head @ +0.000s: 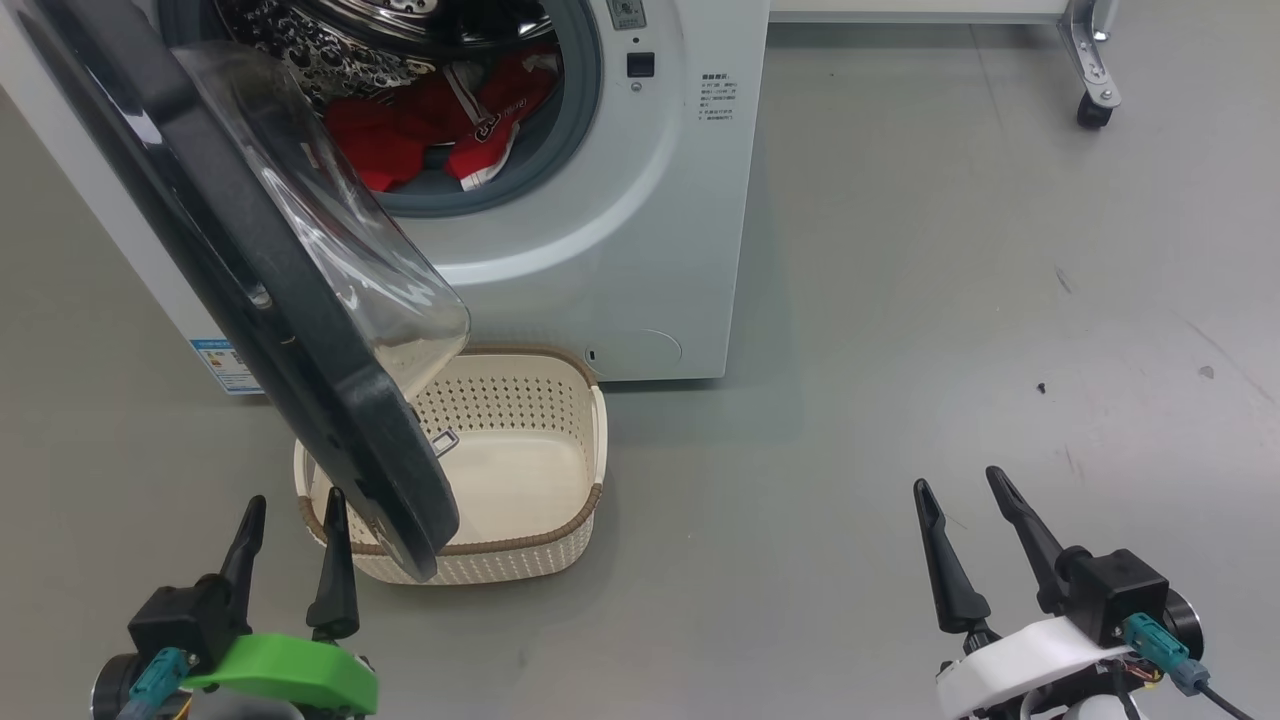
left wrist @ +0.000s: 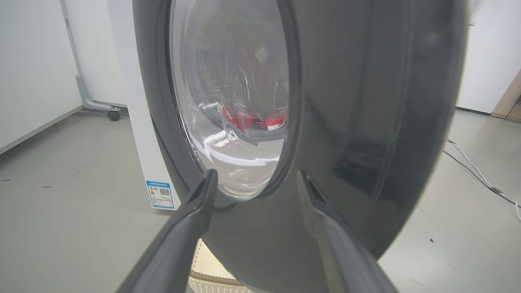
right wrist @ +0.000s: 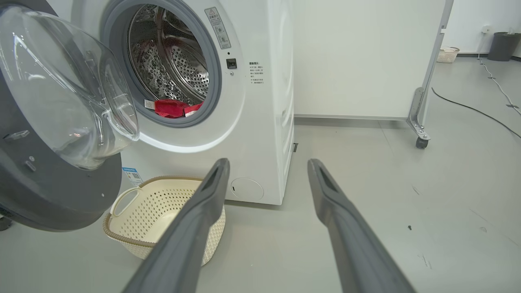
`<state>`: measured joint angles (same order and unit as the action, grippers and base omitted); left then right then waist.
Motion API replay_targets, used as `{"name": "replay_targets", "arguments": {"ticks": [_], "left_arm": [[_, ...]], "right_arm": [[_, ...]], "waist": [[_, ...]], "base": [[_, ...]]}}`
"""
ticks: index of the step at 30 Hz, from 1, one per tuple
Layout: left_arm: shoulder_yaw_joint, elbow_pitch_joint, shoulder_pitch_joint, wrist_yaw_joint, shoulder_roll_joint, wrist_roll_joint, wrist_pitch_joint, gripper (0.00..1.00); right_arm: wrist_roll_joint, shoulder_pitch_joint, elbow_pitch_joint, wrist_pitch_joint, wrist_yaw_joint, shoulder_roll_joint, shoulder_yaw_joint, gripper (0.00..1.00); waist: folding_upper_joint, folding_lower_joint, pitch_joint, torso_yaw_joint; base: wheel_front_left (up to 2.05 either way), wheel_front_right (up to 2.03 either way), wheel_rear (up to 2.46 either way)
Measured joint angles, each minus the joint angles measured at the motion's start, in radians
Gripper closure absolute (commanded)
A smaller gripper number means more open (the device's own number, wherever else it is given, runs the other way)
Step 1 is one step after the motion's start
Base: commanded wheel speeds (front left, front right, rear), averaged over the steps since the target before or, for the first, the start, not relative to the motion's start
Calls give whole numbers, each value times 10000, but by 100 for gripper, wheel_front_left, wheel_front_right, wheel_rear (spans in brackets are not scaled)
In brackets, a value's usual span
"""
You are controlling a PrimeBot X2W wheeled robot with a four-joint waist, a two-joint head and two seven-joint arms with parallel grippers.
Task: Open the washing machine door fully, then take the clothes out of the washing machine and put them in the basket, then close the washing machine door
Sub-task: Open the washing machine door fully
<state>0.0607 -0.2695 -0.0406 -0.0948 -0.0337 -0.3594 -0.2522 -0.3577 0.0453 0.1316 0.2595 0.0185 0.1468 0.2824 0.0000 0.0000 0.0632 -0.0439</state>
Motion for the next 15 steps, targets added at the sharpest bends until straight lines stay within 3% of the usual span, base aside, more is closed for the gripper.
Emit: {"name": "replay_targets", "arguments": {"ticks": [15], "left_arm": [[12,-36,0,-29,0,-2,0,0]], "right_arm": [[102,59,77,0,-174,-182,-174,0]], "waist": [[0,0,-38,18]], "base": [[0,0,0]]}}
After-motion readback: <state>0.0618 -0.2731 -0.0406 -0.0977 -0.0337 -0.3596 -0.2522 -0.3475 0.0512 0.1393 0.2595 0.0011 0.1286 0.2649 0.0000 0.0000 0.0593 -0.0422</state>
